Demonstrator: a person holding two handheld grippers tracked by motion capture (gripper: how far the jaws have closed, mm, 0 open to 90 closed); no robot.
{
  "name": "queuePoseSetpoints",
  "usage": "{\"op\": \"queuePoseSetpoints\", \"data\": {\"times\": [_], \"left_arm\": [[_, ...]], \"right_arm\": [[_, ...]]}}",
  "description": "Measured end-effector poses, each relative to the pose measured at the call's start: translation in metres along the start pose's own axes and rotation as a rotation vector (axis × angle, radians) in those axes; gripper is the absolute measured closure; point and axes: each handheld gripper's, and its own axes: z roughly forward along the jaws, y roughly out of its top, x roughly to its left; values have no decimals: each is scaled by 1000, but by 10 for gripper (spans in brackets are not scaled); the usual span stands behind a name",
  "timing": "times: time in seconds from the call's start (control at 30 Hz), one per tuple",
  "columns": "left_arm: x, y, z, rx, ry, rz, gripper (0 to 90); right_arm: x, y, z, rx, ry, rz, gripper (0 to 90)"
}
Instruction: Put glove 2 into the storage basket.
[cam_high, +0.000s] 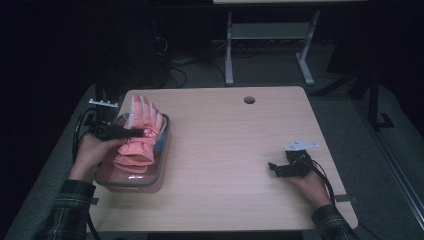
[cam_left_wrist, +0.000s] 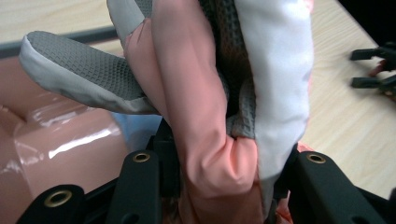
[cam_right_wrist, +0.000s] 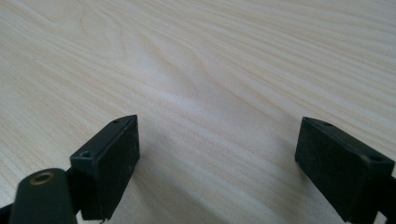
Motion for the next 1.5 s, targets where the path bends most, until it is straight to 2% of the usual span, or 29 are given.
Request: {"op": "queuePoseSetpoints", "data": {"times": [0.2,0.33,0.43,0.67,0.7,0.83,0.97,1.03,1.2,1.23,1.5], "left_arm": [[8,-8,18,37,27,-10,575],[13,-13,29,76,28,-8,570],[16,-18,40,95,14,-24,564],[23,-30,53,117,18,-23,557],[23,-31,54,107,17,-34,555],[23,-31,53,103,14,-28,512],[26,-31,52,88,-1,-29,361],[26,-31,50,80,5,-20,281],[22,-26,42,75,43,1,172],[22,-25,39,81,49,13,164],[13,-15,15,18,72,41,149]], "right_arm": [[0,0,0,0,0,0,132],[0,0,0,-1,-1,0,132],[0,0,0,-1,-1,0,132],[0,0,0,-1,-1,2,132],[0,0,0,-1,-1,2,132],[0,0,0,-1,-2,1,132],[0,0,0,-1,-2,1,132],[0,0,0,-1,-2,1,132],[0,0,0,-1,-2,1,132],[0,0,0,-1,-2,2,132],[0,0,0,0,-2,4,132]]}}
